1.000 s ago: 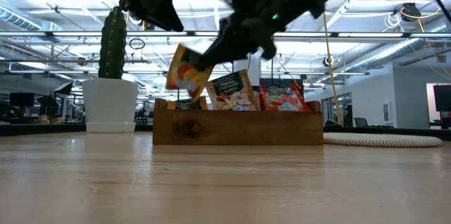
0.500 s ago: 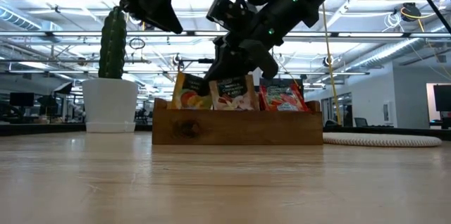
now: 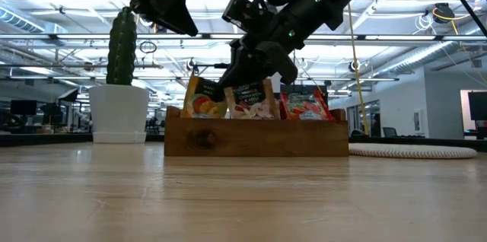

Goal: Pick & Place Tea
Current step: Put the yellow tea bag into the left section of the wooden organizer

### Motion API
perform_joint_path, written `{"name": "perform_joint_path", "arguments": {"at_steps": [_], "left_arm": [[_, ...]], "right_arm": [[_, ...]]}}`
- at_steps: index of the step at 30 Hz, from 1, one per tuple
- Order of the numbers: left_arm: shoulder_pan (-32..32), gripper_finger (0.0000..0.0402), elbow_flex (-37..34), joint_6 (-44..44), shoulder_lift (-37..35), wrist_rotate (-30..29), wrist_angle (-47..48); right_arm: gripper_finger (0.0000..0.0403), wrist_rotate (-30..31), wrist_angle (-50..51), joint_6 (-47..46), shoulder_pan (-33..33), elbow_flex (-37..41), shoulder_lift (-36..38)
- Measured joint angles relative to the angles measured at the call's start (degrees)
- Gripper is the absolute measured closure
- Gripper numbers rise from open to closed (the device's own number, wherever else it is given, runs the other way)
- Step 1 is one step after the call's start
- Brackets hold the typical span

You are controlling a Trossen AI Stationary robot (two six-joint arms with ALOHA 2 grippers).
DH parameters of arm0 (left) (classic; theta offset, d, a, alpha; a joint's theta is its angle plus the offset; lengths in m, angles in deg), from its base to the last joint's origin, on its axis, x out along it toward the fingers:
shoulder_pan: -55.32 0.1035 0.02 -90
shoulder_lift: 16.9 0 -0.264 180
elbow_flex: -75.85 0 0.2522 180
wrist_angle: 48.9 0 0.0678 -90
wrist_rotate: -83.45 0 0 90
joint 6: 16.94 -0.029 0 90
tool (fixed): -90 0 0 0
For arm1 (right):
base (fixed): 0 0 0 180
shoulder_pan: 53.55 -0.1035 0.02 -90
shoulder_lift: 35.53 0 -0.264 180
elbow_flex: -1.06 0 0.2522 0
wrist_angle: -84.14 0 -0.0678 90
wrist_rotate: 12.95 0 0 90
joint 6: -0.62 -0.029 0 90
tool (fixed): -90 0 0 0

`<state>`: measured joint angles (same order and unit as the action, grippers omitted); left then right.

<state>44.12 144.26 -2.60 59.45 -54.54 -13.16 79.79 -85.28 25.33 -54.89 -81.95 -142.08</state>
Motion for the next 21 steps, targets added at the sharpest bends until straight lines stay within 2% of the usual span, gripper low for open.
{"name": "perform_joint_path", "arguments": {"at_steps": [3,11,17,19,21], "left_arm": [[0.0,0.0158,0.0,0.8,0.0,0.0,0.0],[0.0,0.0158,0.0,1.0,0.0,0.0,0.0],[1.1,0.0158,0.0,2.3,0.0,0.3,0.2],[3.4,0.0158,0.1,2.3,0.5,3.6,1.5],[7.1,0.0158,0.1,1.6,1.7,9.9,3.4]], "right_arm": [[0.038,0.0,0.0,-0.4,0.0,0.0,0.0],[0.0269,0.2,-2.6,-1.5,0.1,0.0,0.3],[0.022,1.5,-1.4,0.4,-0.3,0.0,7.1],[0.0213,2.7,0.8,0.1,0.0,0.4,10.6],[0.0208,3.1,2.5,-0.2,0.7,2.2,14.7]]}}
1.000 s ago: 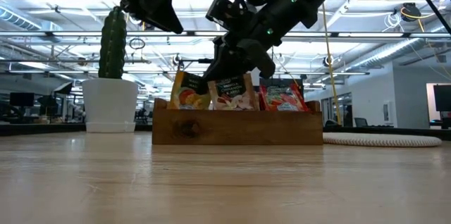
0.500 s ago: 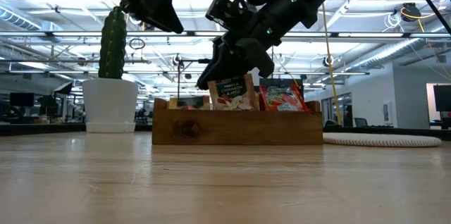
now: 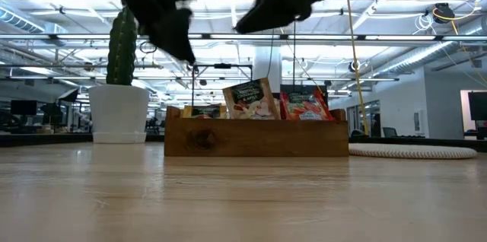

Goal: Pick & Place Tea
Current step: Put the yellow tea bag into the left section of the wooden organizer

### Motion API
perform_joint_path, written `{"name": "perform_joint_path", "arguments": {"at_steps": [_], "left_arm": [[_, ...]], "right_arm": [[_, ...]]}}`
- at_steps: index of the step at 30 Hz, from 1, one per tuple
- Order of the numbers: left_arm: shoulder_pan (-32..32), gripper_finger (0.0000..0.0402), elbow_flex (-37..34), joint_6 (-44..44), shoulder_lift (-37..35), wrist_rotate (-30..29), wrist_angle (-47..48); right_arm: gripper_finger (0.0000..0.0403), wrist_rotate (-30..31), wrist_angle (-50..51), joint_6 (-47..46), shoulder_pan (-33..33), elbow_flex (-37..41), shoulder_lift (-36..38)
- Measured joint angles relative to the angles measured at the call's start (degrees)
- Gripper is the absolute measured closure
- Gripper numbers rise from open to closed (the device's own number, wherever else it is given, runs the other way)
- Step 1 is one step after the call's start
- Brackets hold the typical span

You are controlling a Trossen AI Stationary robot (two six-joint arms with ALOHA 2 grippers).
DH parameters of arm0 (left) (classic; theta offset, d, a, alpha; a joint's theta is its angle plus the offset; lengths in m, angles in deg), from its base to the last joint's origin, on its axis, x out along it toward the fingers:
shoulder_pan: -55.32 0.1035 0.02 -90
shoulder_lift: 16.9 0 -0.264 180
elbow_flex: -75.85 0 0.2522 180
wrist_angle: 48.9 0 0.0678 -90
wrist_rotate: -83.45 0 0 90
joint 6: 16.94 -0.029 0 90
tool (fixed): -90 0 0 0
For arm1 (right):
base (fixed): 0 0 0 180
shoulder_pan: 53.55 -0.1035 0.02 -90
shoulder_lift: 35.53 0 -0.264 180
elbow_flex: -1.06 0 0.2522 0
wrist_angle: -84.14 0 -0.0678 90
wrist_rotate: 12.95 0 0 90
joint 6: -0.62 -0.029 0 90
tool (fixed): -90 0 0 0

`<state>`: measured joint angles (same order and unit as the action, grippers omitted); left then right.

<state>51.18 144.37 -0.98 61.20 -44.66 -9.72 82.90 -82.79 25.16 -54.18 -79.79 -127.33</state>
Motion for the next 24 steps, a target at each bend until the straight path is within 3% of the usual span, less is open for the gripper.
{"name": "perform_joint_path", "arguments": {"at_steps": [4,9,11,13,15,20,24], "left_arm": [[7.4,0.0158,-0.3,-5.8,5.0,7.3,-0.7],[14.8,0.0158,-0.3,-19.5,11.9,12.8,-7.9],[18.9,0.0158,0.3,-20.2,14.3,20.4,-8.0],[23.5,0.0158,1.6,-19.1,17.0,33.2,-6.7],[27.1,0.0158,2.8,-17.4,19.7,38.5,-6.3],[31.6,0.0157,6.5,-21.2,24.5,38.9,-5.5],[31.8,0.0157,10.3,-26.8,27.2,37.3,0.6]], "right_arm": [[0.0206,0.1,-1.8,-2.4,2.1,7.9,9.3],[0.0206,0.0,-13.0,-3.7,4.3,21.9,20.3],[0.0206,0.1,-19.8,-4.0,4.8,27.6,23.4],[0.0206,0.1,-25.3,-4.7,5.2,32.2,25.8],[0.0206,0.1,-30.0,-5.7,5.8,35.7,27.4],[0.0206,0.1,-33.6,-6.1,7.4,40.2,28.4],[0.0206,0.1,-33.4,-6.2,9.0,41.3,28.4]]}}
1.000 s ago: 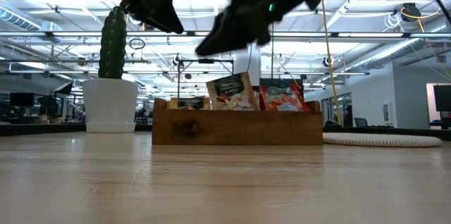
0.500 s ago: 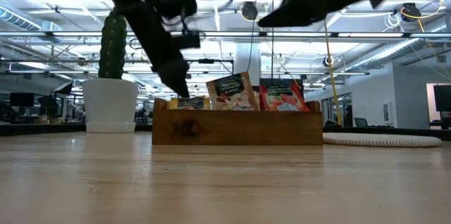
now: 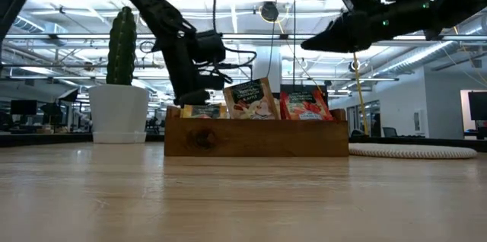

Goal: Pick & Place Tea
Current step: Put the yellow tea bag into the left section of the wooden organizer

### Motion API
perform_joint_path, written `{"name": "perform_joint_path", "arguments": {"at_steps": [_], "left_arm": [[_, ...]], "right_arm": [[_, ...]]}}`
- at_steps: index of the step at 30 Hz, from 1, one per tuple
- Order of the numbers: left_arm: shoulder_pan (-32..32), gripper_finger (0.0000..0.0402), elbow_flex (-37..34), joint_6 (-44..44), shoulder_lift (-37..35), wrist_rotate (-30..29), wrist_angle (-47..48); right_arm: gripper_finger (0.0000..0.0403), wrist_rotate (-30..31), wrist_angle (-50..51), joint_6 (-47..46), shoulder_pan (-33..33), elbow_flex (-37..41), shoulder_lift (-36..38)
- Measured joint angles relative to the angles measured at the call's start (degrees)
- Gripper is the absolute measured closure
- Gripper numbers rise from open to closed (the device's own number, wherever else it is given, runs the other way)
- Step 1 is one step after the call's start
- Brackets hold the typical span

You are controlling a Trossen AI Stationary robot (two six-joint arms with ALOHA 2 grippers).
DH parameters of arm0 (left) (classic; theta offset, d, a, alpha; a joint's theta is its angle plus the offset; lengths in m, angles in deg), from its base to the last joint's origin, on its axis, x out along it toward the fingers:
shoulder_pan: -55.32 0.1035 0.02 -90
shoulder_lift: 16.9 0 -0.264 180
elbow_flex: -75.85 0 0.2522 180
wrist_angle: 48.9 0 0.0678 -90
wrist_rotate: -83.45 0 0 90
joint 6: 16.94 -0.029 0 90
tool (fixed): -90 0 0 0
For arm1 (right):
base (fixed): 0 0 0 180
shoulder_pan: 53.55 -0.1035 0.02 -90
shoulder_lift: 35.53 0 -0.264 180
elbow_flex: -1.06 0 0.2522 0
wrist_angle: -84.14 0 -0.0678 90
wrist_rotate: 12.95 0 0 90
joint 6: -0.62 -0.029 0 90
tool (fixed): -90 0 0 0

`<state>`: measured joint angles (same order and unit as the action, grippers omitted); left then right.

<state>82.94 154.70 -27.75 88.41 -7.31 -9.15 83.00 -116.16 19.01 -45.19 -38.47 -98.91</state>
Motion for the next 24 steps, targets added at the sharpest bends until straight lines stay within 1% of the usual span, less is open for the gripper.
{"name": "perform_joint_path", "arguments": {"at_steps": [4,7,12,15,18,20,22,24], "left_arm": [[0.2,0.0147,3.2,-1.3,2.9,-2.5,4.8],[0.5,0.0136,4.0,-3.3,5.3,-1.6,5.7],[0.9,0.0123,4.3,-4.5,8.6,-2.1,5.7],[0.7,0.0125,4.3,-4.5,8.8,-3.1,5.7],[0.8,0.0144,4.3,-4.7,8.8,-1.8,6.1],[0.6,0.0169,4.2,-5.7,8.8,-1.2,7.0],[0.2,0.0206,4.2,-6.6,8.8,-0.5,7.4],[-0.2,0.0256,4.1,-7.6,8.8,0.5,7.5]], "right_arm": [[0.0206,-0.1,0.0,0.0,1.6,0.8,0.0],[0.0206,-0.3,0.0,-0.2,2.5,1.2,0.0],[0.0206,-4.8,0.0,-1.9,3.4,1.4,0.0],[0.0206,-6.2,0.0,-2.5,3.3,1.4,0.0],[0.0206,-6.2,0.0,-2.8,3.3,1.4,0.0],[0.0206,-6.2,0.0,-3.0,3.3,1.4,0.0],[0.0206,-6.2,0.0,-3.0,3.3,1.4,0.0],[0.0206,-6.2,0.0,-3.4,3.3,1.4,0.0]]}}
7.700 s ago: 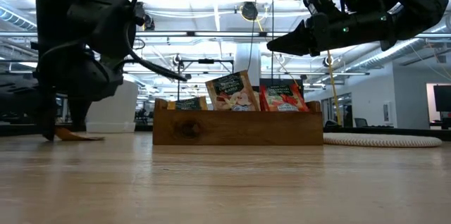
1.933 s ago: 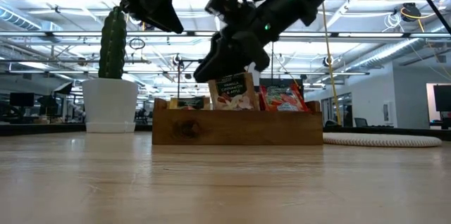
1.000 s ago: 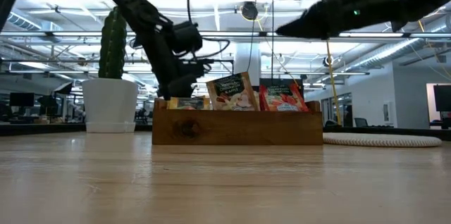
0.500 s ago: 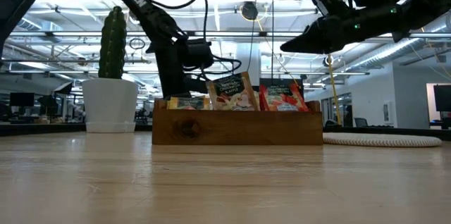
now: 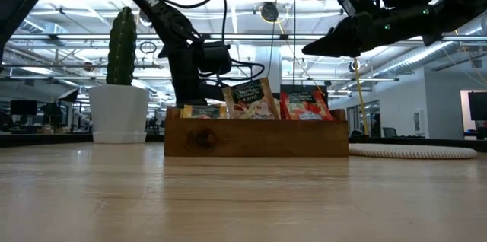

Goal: Pick & Place Tea
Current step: Put the yellow tea bag into the left section of the wooden organizer

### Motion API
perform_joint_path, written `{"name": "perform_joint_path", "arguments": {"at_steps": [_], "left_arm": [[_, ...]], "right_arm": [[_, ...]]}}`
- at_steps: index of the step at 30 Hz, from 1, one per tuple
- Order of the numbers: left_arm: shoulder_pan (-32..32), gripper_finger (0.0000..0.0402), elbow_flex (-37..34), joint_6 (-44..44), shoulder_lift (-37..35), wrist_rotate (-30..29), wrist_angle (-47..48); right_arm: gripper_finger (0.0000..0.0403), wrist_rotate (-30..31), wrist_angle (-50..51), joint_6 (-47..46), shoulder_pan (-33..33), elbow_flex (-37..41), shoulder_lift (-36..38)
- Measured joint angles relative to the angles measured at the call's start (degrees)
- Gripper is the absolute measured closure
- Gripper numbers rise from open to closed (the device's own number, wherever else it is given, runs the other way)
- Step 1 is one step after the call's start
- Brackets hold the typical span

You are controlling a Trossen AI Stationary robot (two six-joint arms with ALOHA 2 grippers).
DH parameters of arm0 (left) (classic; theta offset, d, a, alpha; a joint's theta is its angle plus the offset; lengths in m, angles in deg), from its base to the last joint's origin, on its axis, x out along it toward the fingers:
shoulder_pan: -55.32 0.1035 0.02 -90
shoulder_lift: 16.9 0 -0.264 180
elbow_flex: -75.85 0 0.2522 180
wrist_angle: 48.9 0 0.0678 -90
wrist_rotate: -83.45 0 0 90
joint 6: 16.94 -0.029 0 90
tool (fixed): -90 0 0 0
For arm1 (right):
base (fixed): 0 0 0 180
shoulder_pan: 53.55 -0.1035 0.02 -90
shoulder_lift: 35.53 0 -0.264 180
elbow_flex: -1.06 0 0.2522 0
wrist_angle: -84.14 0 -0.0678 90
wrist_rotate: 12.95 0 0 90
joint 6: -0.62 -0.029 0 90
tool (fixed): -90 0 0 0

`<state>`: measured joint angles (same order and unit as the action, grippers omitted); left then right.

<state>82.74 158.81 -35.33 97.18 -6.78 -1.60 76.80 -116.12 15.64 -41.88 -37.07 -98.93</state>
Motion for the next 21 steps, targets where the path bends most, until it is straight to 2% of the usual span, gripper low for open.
{"name": "perform_joint_path", "arguments": {"at_steps": [4,8,11,15,18,21], "left_arm": [[-0.9,0.0376,-0.1,-1.5,0.0,1.7,-0.3],[-1.8,0.0396,-0.2,-1.7,0.0,0.1,-0.5],[-3.4,0.0398,-0.3,-1.9,-0.8,-4.7,0.5],[-5.3,0.0386,-0.9,4.2,-4.9,-9.8,2.6],[-5.8,0.0346,0.2,7.3,-9.6,-8.8,4.3],[-4.4,0.0284,2.1,12.5,-10.9,-7.2,6.6]], "right_arm": [[0.0206,0.0,0.5,-0.7,0.0,0.0,0.0],[0.0206,0.0,0.8,-0.9,0.0,0.0,0.0],[0.0206,0.0,1.0,-1.1,0.0,0.0,0.0],[0.0206,0.0,1.1,-1.1,-0.1,0.0,0.0],[0.0206,0.0,1.1,-1.0,-0.1,0.0,0.0],[0.0206,0.0,0.8,-0.9,-0.1,0.0,0.0]]}}
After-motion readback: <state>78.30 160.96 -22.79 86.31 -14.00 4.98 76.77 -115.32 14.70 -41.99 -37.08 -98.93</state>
